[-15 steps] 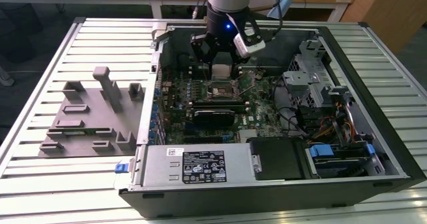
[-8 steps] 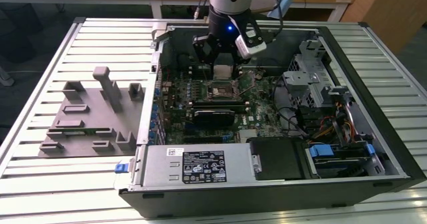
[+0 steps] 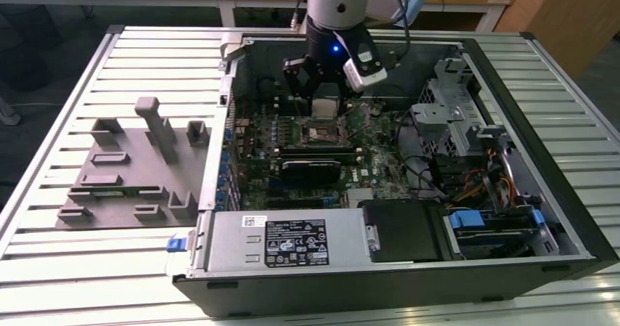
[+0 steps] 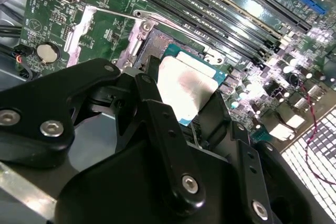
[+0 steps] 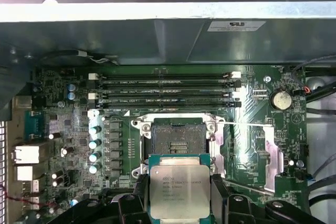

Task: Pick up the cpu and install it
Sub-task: 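Pick up the cpu and move it towards the insertion slot, then place the cpu into insertion slot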

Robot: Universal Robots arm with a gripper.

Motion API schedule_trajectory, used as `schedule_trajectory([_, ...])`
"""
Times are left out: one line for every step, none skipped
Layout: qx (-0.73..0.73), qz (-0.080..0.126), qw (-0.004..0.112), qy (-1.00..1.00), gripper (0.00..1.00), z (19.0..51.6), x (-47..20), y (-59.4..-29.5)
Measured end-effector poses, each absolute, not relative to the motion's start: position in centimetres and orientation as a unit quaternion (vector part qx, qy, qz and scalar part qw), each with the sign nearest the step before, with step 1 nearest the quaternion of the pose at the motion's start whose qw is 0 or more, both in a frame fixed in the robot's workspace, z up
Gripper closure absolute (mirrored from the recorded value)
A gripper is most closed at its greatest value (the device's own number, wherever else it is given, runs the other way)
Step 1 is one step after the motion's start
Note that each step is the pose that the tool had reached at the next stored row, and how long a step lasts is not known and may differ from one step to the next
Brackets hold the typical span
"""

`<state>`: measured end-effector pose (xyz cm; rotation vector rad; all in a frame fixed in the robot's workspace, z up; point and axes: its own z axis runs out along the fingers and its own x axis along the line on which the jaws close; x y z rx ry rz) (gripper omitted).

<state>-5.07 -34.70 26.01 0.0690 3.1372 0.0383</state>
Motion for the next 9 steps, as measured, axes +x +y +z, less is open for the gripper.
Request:
schedule_trajectory([0.022, 0.012, 0.002, 1.000, 0.45, 25.99, -5.07, -34.70])
schedule_trajectory([0.022, 0.012, 0.002, 1.000, 0.45, 25.99, -5.07, -34.70])
schedule_trajectory([0.022, 0.012, 0.002, 1.000, 0.45, 25.99, -5.07, -34.70])
schedule_trajectory([0.022, 0.012, 0.002, 1.000, 0.45, 25.99, -5.07, -34.70])
schedule_trajectory([0.022, 0.012, 0.002, 1.000, 0.45, 25.96, -5.07, -34.70])
schedule_trajectory([0.022, 0.012, 0.002, 1.000, 0.45, 25.93, -5.07, -34.70])
schedule_trajectory([0.022, 0.012, 0.002, 1.000, 0.45, 25.93, -5.07, -34.70])
schedule_trajectory([0.022, 0.012, 0.002, 1.000, 0.45, 25.93, -5.07, -34.70])
schedule_trajectory([0.022, 0.012, 0.002, 1.000, 0.45, 25.92, -5.07, -34.70])
